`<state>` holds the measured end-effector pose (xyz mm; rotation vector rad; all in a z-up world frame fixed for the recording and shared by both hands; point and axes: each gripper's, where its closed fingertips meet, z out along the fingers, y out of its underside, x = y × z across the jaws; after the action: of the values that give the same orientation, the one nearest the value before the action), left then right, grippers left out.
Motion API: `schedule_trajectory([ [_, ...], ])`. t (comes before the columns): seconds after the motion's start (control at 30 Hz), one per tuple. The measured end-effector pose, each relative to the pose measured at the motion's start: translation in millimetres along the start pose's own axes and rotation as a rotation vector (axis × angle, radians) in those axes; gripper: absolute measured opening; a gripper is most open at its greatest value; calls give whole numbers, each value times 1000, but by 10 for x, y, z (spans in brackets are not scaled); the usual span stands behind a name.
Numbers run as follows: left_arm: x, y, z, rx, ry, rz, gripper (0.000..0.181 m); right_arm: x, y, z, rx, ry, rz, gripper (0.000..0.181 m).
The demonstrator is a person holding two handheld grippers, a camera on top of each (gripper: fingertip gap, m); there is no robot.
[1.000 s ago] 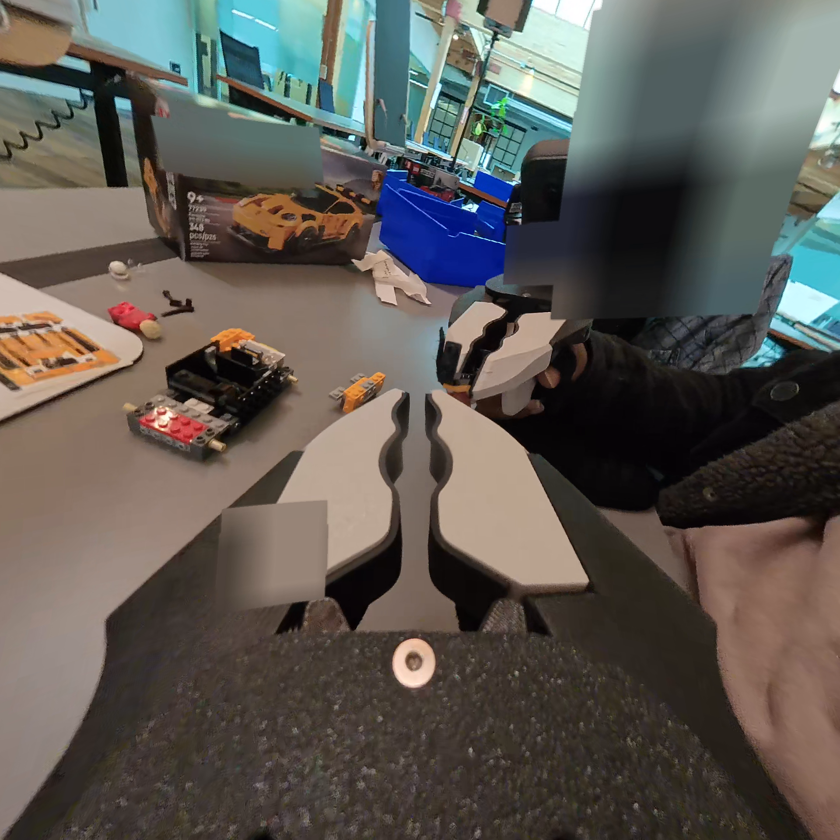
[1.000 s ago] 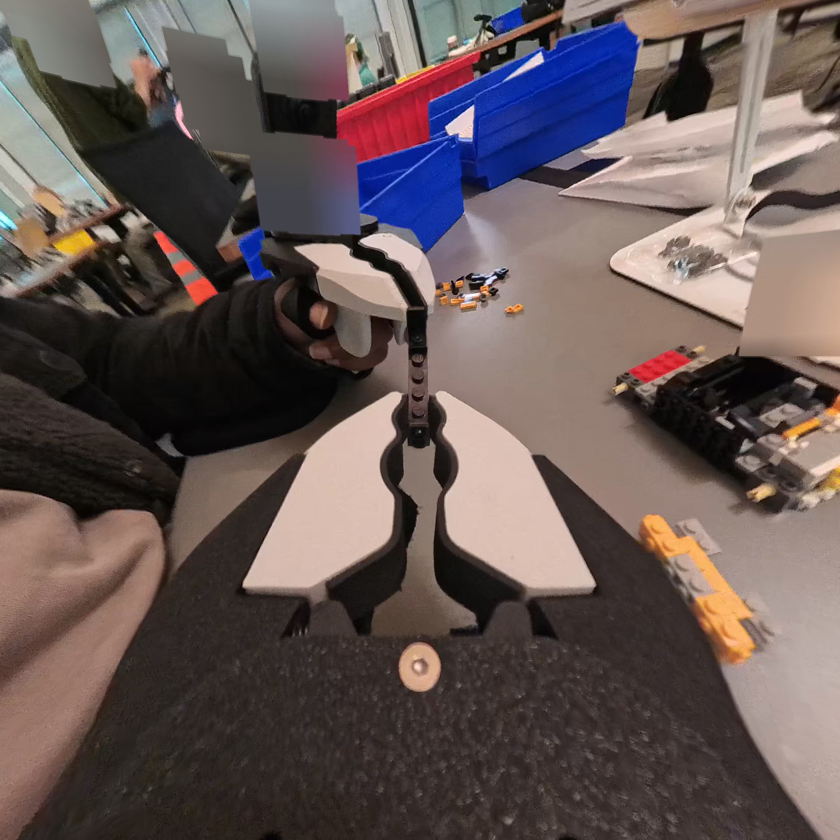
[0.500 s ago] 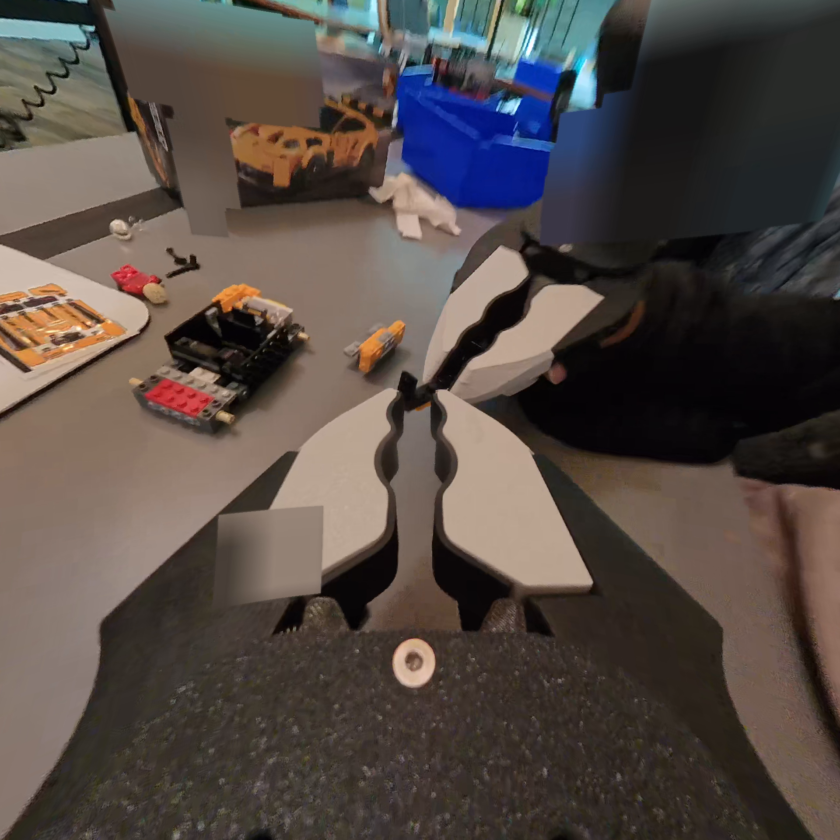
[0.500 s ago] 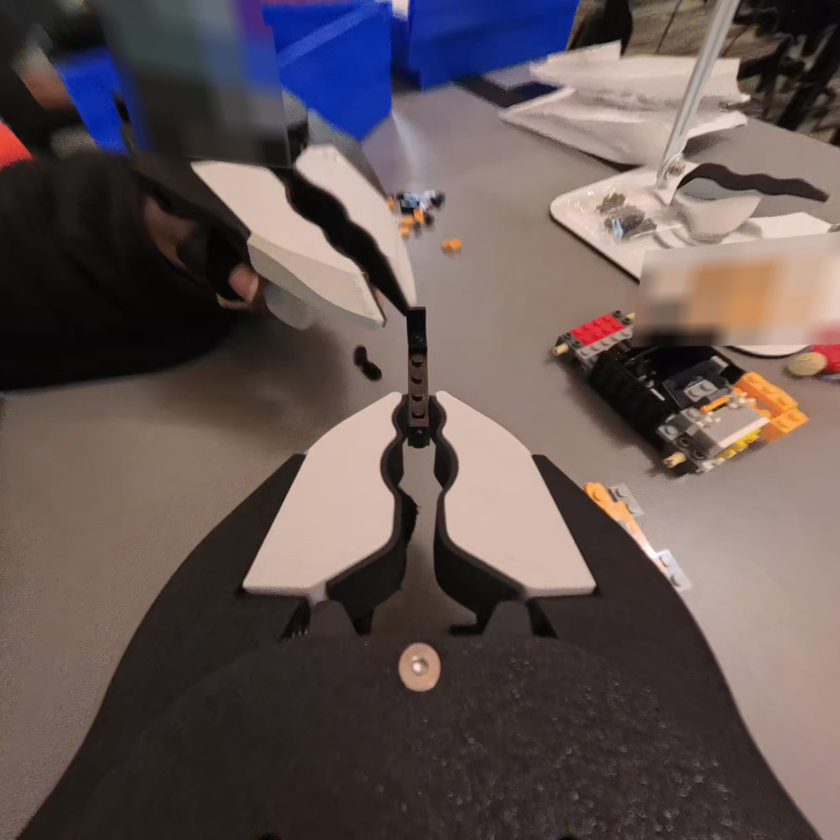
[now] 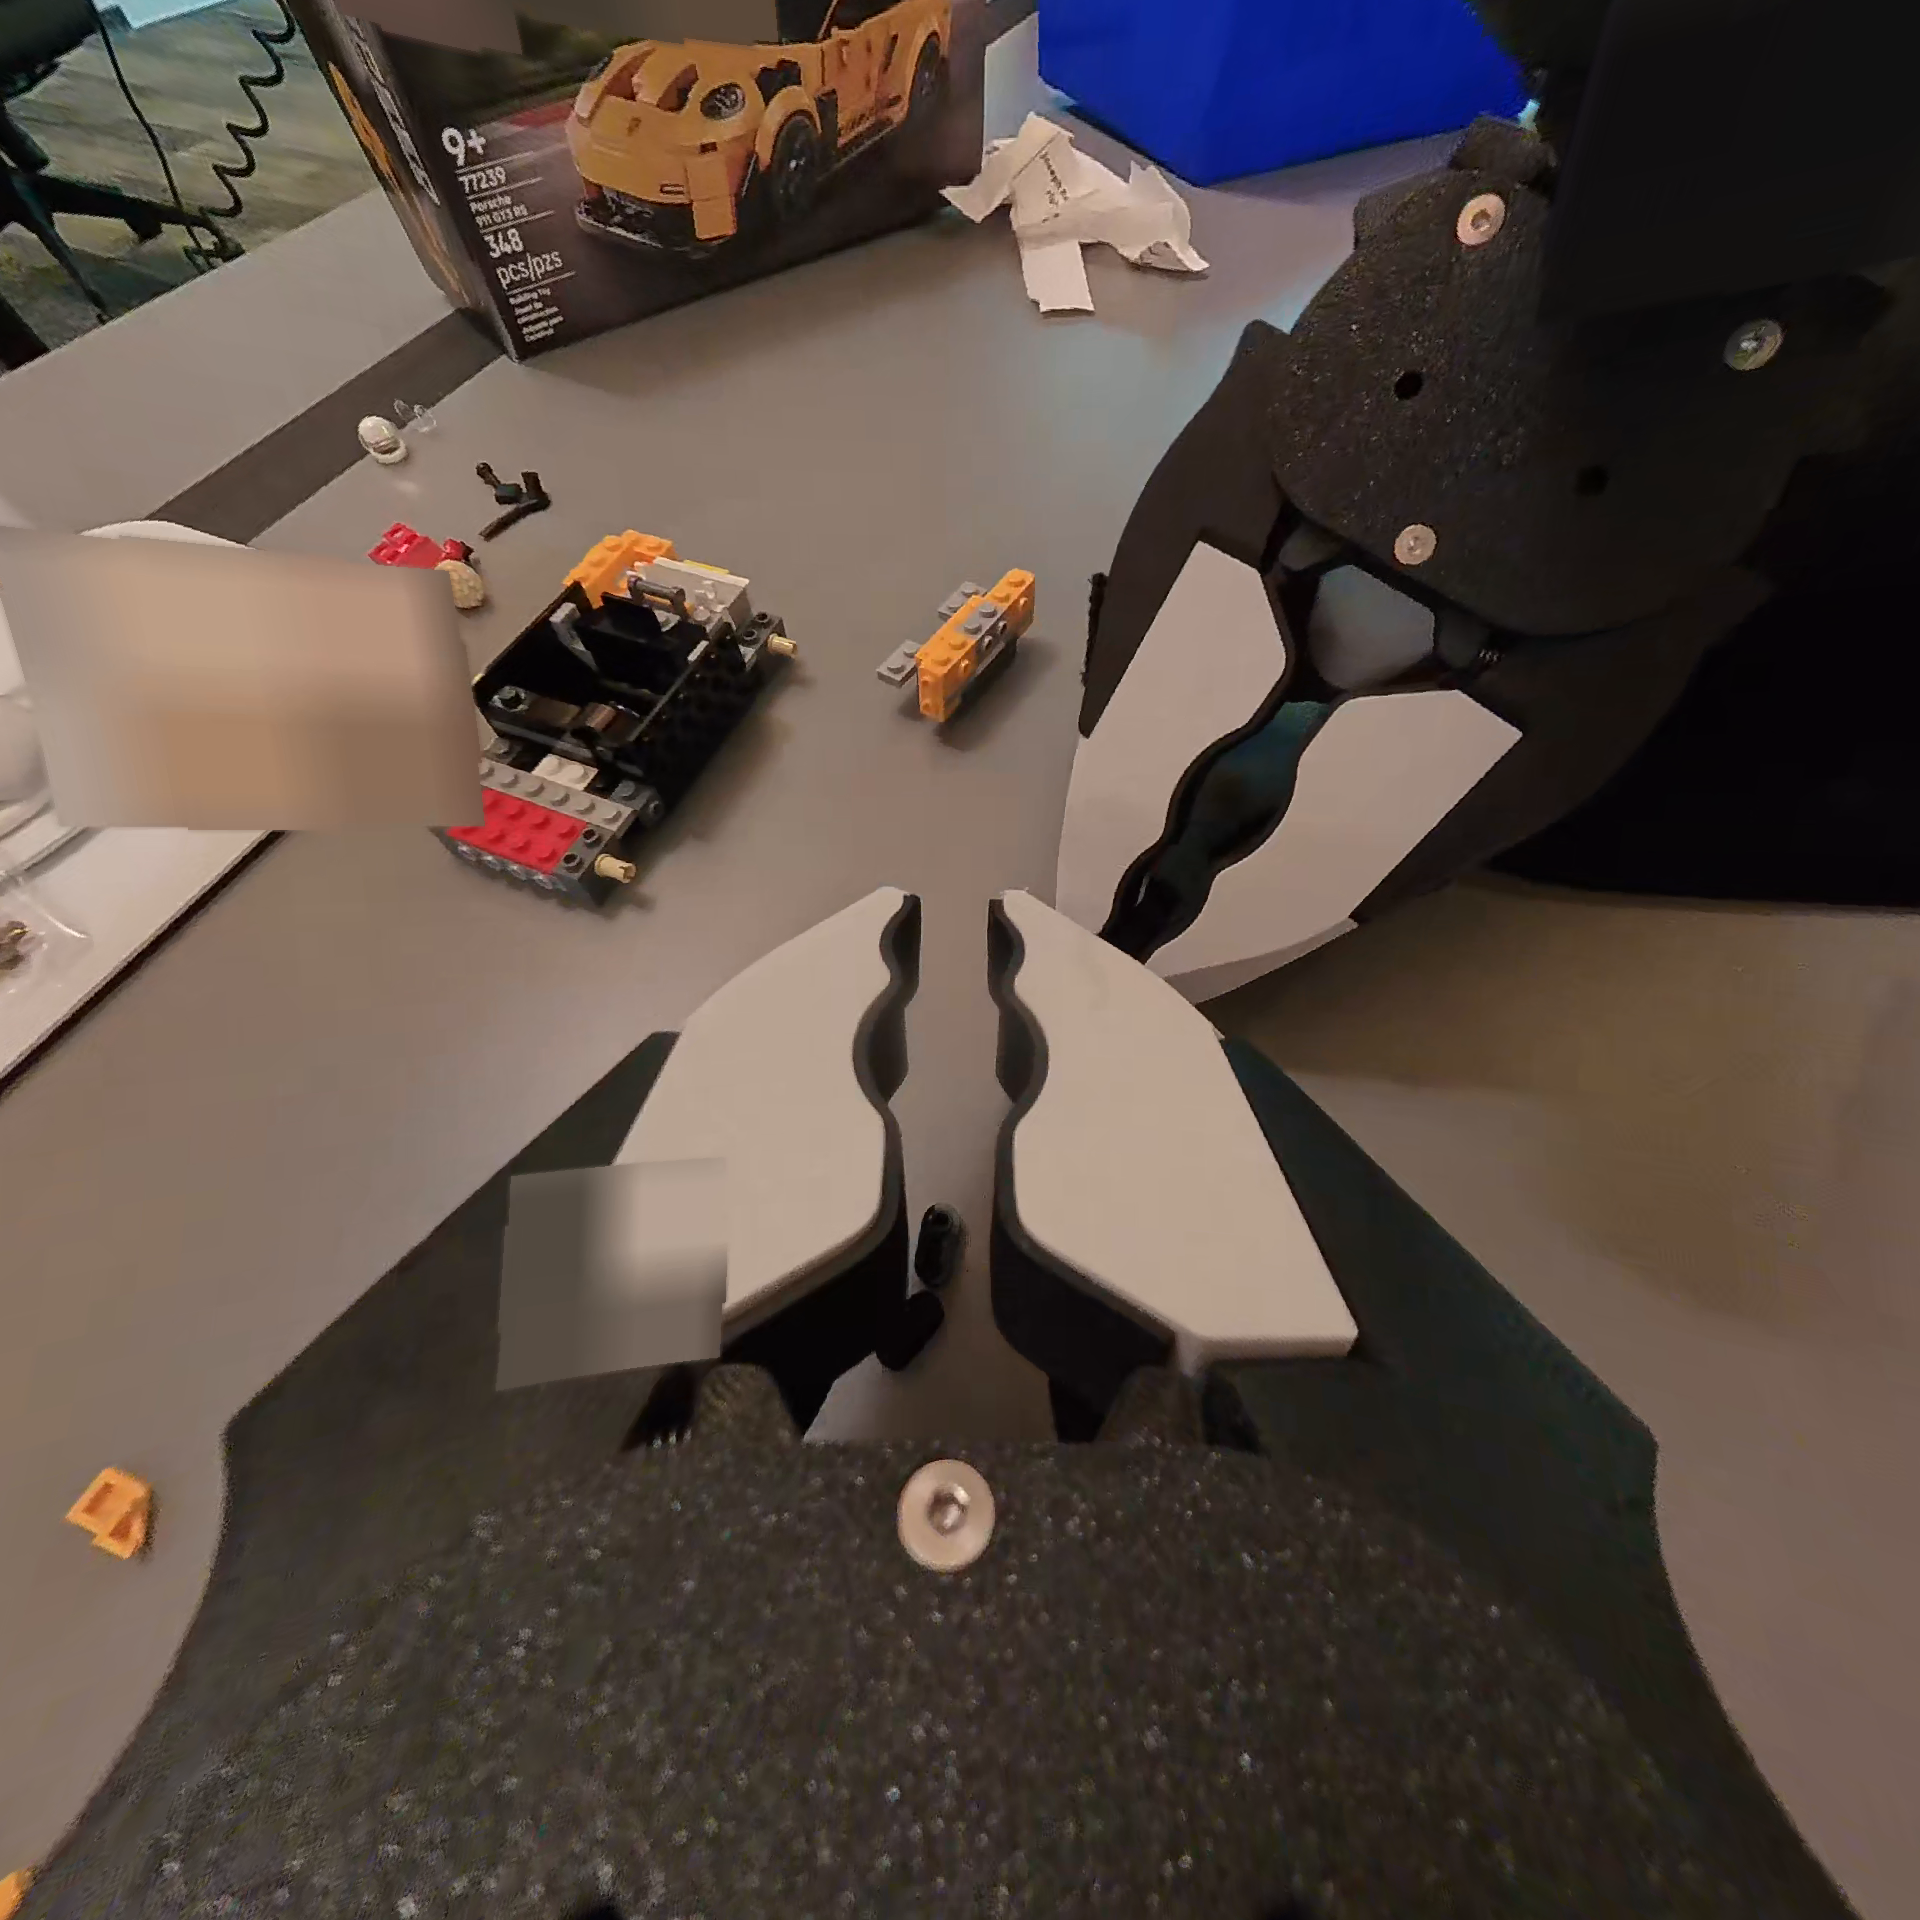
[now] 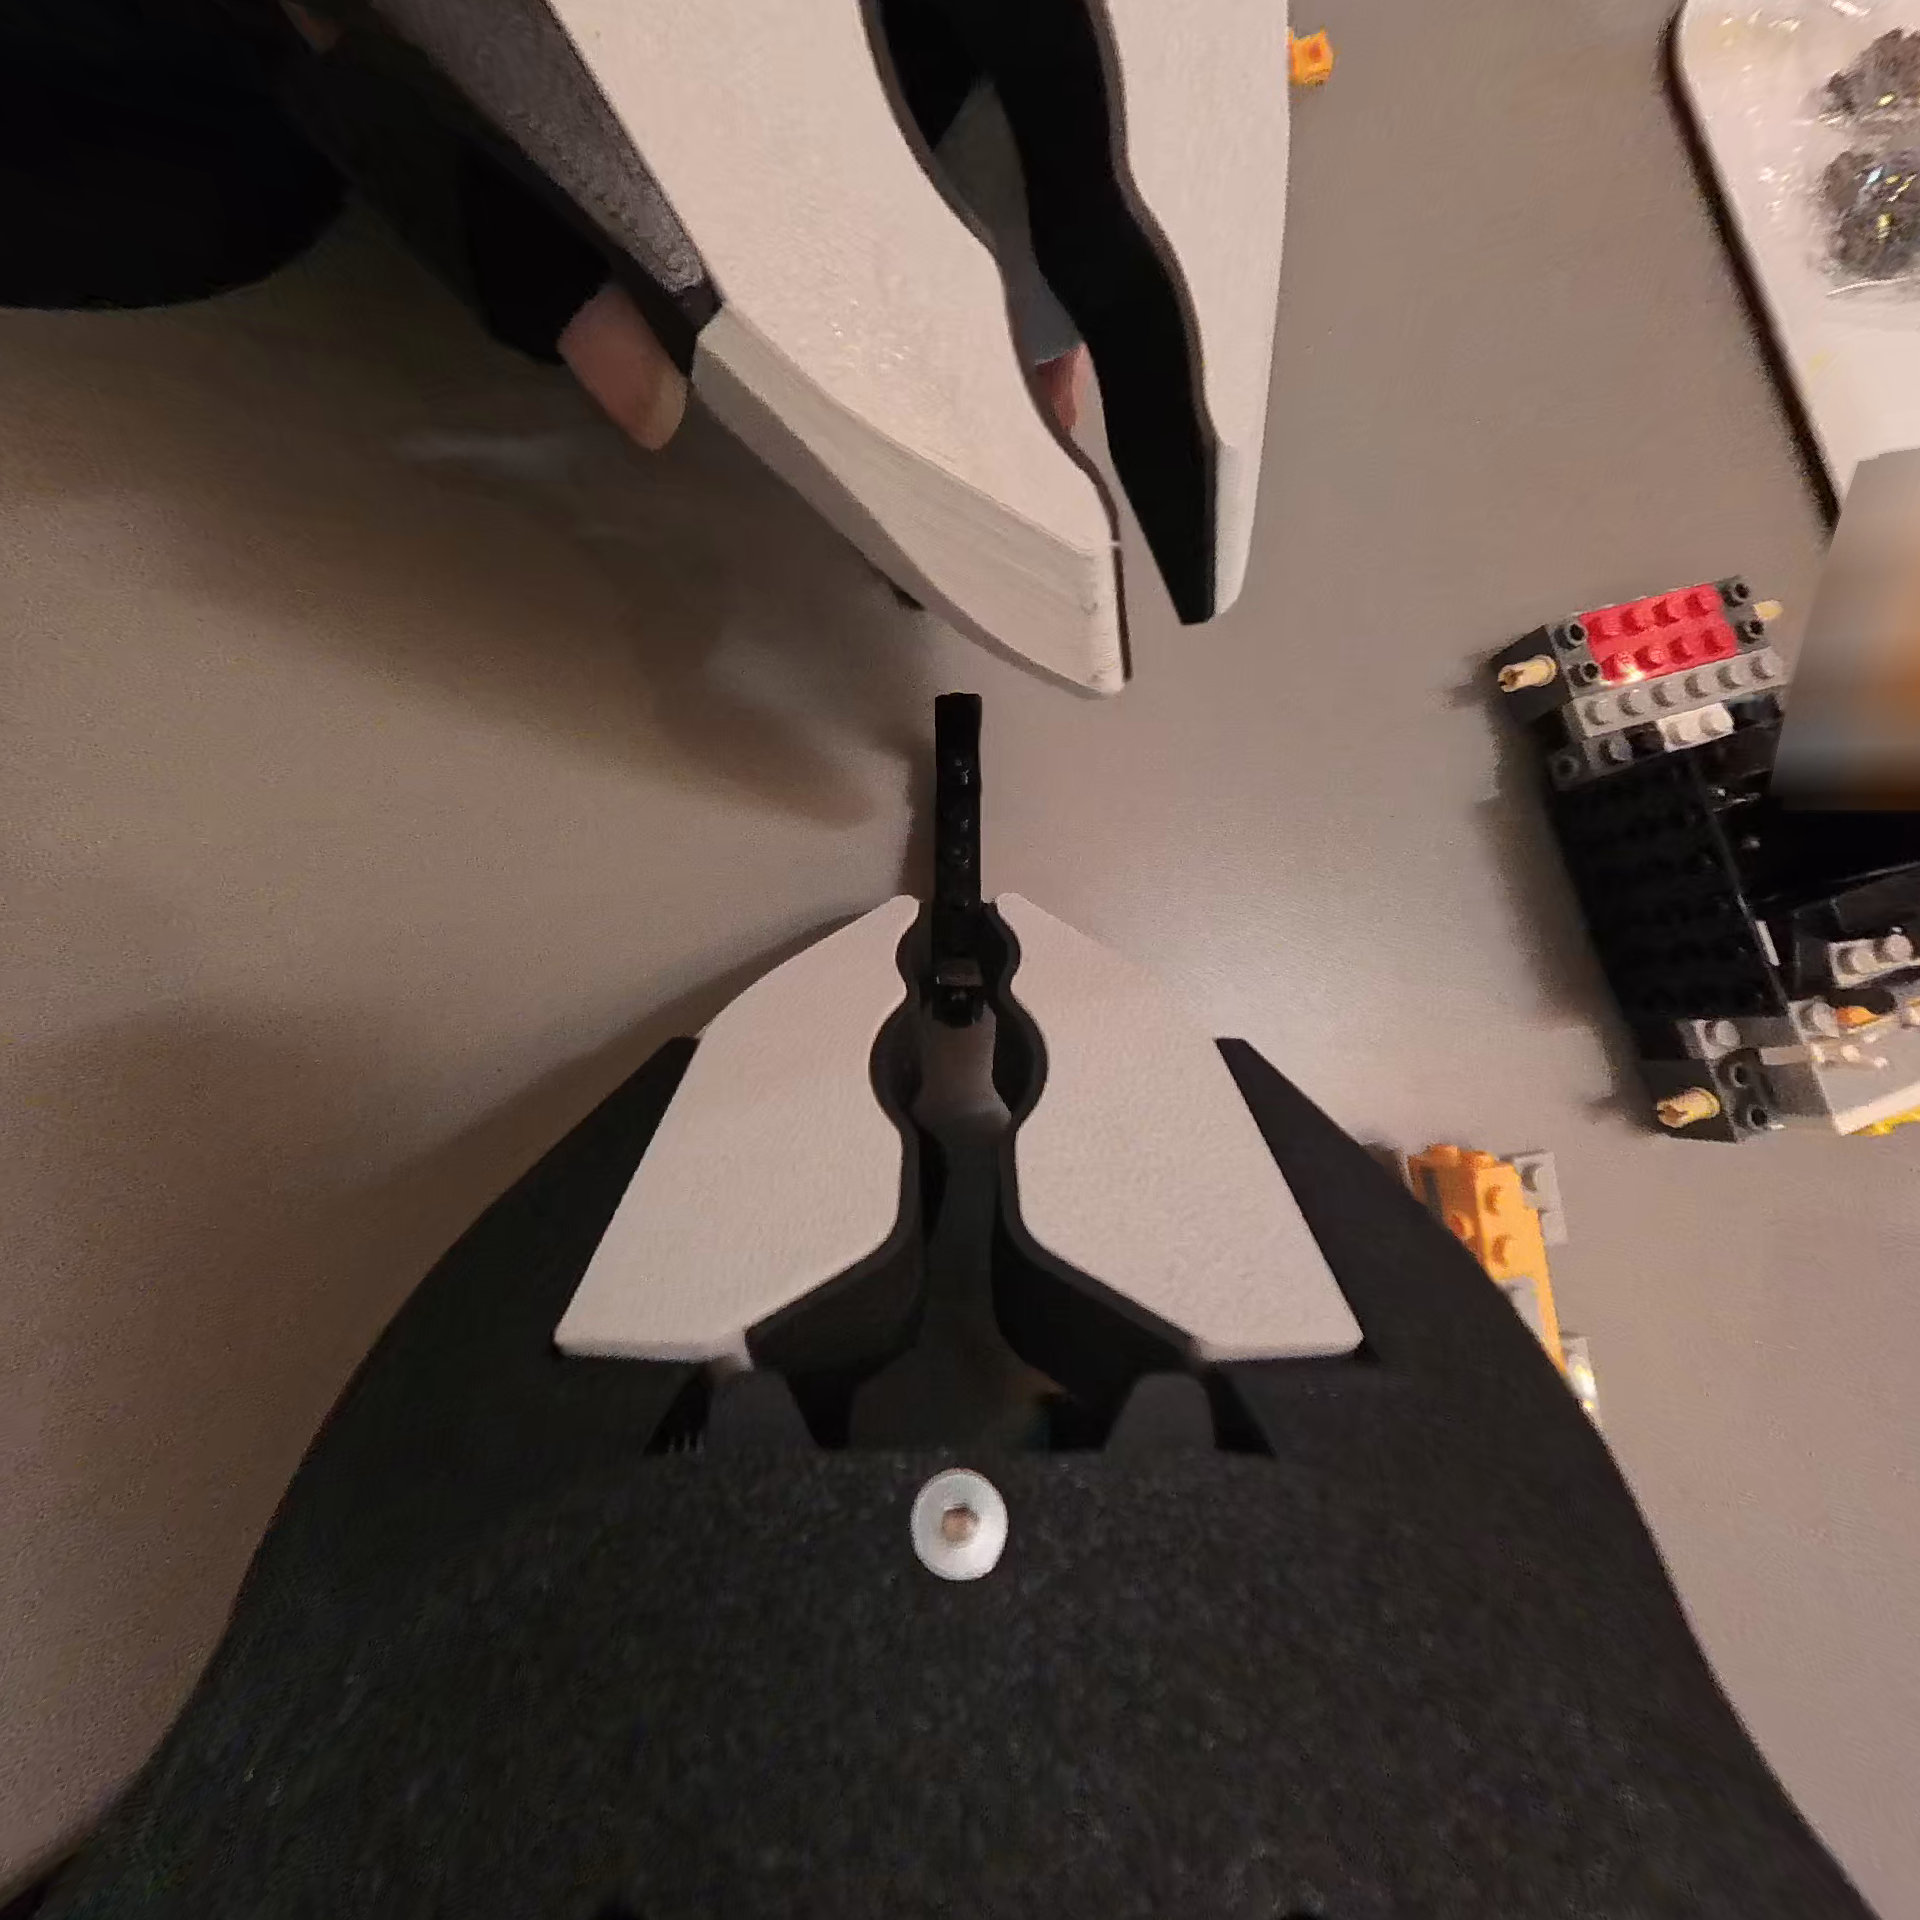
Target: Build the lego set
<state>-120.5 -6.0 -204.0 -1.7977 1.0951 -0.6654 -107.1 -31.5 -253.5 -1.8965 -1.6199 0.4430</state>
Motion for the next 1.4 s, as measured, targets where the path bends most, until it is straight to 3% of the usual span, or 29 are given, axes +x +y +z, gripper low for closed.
schedule_trajectory([
  [0.3,-94,-74,-79,57,-41,-27,12,41,-17,3,5,-31,20,20],
  [0.43,-136,-144,-123,104,-75,-27,12,195,-323,-307,205,48,57,24],
  [0.6,-274,-384,-324,262,-165,-45,0,940,-975,-1164,564,358,144,27],
  [0.7,-405,-519,-512,363,-263,-42,0,1521,-1285,-1668,689,575,173,29],
  [0.8,-527,-583,-653,424,-345,-51,0,2092,-1482,-1878,725,727,180,39],
  [1.03,-777,-660,-806,455,-464,-46,0,3082,-1548,-1707,623,914,67,73],
  [1.2,-893,-603,-735,426,-470,-41,0,3322,-1619,-1494,523,908,-76,96],
  [1.4,-843,-448,-653,378,-434,-51,0,3527,-1500,-1212,402,882,-137,102],
])
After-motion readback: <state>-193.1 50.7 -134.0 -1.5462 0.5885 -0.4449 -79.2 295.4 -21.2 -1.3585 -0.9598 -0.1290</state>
